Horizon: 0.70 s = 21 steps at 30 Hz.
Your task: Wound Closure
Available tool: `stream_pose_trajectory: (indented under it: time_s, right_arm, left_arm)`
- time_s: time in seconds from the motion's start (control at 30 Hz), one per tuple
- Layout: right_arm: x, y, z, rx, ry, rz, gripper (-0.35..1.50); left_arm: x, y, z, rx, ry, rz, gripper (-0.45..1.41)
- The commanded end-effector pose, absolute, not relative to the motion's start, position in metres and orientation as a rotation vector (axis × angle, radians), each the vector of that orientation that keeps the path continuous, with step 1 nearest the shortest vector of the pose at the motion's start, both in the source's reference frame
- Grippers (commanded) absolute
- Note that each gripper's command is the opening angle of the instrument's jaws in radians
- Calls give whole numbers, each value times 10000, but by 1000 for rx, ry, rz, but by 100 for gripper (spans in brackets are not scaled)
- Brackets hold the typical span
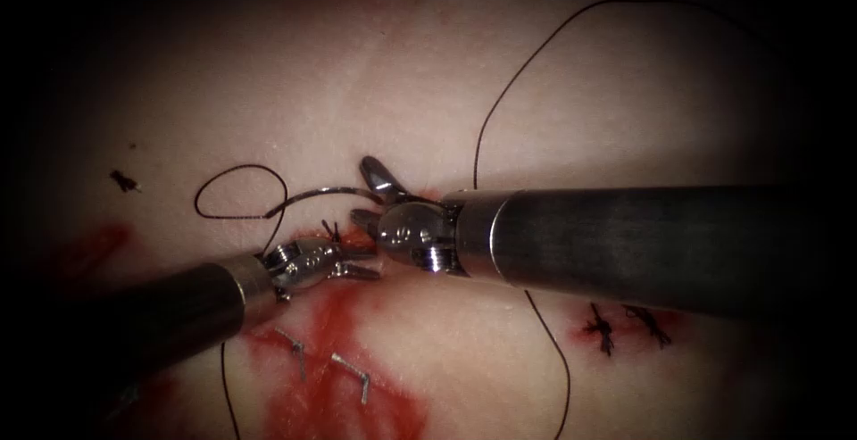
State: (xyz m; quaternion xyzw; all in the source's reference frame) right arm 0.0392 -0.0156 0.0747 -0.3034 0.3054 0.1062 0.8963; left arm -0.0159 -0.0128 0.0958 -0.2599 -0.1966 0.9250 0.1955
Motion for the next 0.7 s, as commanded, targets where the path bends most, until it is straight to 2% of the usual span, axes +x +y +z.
stream_pose_trajectory:
  time_s: [0.03,0.3,0.7]
  right_arm:
    - [415,-165,748,-653,624,199,145]
    - [460,-175,749,-786,523,41,143]
    - [469,-173,793,-892,395,-154,140]
  left_arm:
    - [-165,-129,966,-730,-551,2592,24]
    - [-165,-129,966,-730,-552,2593,24]
    - [-164,-129,966,-731,-553,2593,22]
